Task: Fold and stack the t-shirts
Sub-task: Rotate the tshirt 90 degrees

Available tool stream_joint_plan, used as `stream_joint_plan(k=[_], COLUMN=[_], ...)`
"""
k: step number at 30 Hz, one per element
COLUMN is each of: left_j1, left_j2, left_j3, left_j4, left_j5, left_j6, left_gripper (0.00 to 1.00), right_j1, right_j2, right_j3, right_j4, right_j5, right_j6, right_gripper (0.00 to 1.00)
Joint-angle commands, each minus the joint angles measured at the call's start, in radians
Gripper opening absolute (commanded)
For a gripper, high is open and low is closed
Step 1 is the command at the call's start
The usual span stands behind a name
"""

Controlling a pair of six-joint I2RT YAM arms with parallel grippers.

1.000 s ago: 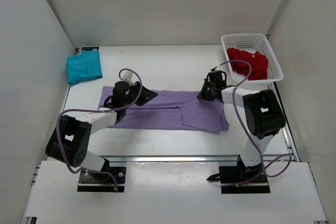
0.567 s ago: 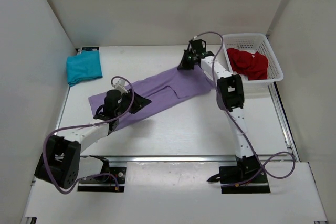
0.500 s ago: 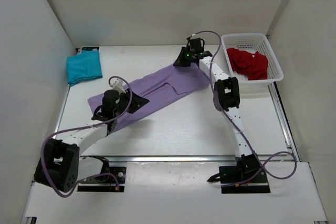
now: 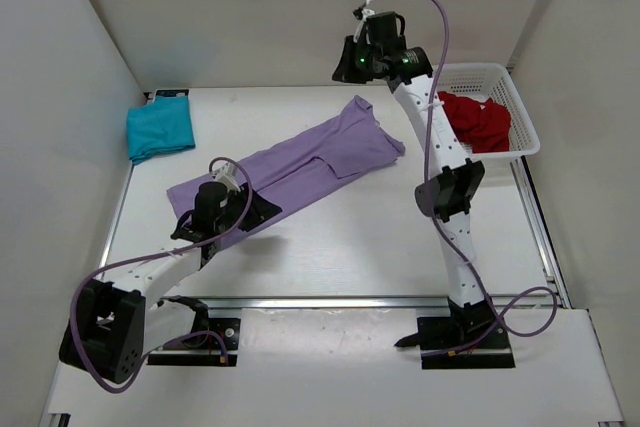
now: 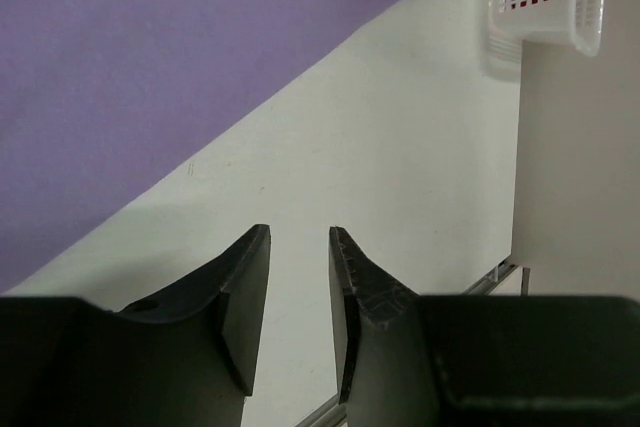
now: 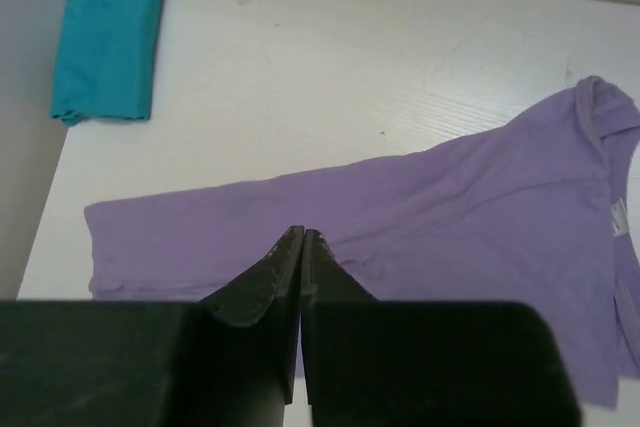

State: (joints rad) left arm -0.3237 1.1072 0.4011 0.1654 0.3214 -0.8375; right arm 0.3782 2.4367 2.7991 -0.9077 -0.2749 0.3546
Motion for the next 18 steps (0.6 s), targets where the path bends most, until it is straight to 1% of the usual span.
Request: stream_joint_plan(k=[1,2,3,5,7,8,9,10,11,12,13,14,15,16,17,18], left_j1=[-0.011,-0.011,0.0,0.017,0.012,0.014,-0.001,-0.012,-0.014,-0.011,-0.003,-0.002,0.003,0.002,-0.005,-0.014], left_j2=[-0.007,-0.012,-0.02,-0.032,-0.052,-0.053,-0.053,-0.05,-0.046,-0.047,-0.052,-0.053,-0.052,-0.046,-0.032,-0.023], left_j3=[0.039,0.036,0.036,0.038,0.041,0.041,0.044,0.048,0.056,0.059,0.055,0.05,0.047,0.047,0.065,0.065], left_j4=[-0.003,0.0,0.0,0.005,0.0,0.003,0.011,0.019,0.022,0.019,0.019,0.014,0.019,0.031,0.031,0.026], left_j5=[0.033,0.045,0.056,0.088,0.082,0.077,0.071,0.076,0.087,0.093,0.088,0.085,0.091,0.091,0.094,0.088], left_j6=[0.035,0.035,0.034,0.032,0.04,0.035,0.032,0.032,0.035,0.037,0.038,0.04,0.032,0.028,0.031,0.043], left_gripper=[0.4,0.4,0.4,0.4,0.41,0.41,0.41,0.41,0.41,0.41,0.41,0.41,0.41,0.42,0.42,0.41], right_j1=[0.121,0.137,0.181,0.209,0.235,0.263,0.272,0.281,0.262,0.243,0.214,0.203,0.202,0.205,0.211,0.241], right_j2=[-0.077,-0.106,-0.166,-0.261,-0.409,-0.456,-0.581,-0.708,-0.823,-0.878,-0.969,-0.996,-1.005,-0.977,-0.906,-0.885], right_j3=[-0.013,-0.06,-0.09,-0.169,-0.304,-0.505,-0.816,-0.964,-1.218,-1.447,-1.554,-1.733,-1.83,-1.855,-1.872,-1.873], right_j4=[-0.283,-0.283,-0.278,-0.269,-0.209,-0.157,0.027,0.232,0.319,0.49,0.679,0.77,0.902,0.974,1.025,1.046], right_j5=[0.216,0.267,0.332,0.405,0.463,0.48,0.48,0.417,0.366,0.294,0.234,0.217,0.173,0.119,0.082,0.091], right_j6=[-0.08,-0.085,-0.095,-0.094,-0.097,-0.091,-0.086,-0.069,-0.012,0.074,0.107,0.153,0.202,0.231,0.271,0.3], right_gripper=[0.0,0.0,0.0,0.0,0.01,0.03,0.05,0.07,0.1,0.14,0.19,0.29,0.36,0.36,0.37,0.37])
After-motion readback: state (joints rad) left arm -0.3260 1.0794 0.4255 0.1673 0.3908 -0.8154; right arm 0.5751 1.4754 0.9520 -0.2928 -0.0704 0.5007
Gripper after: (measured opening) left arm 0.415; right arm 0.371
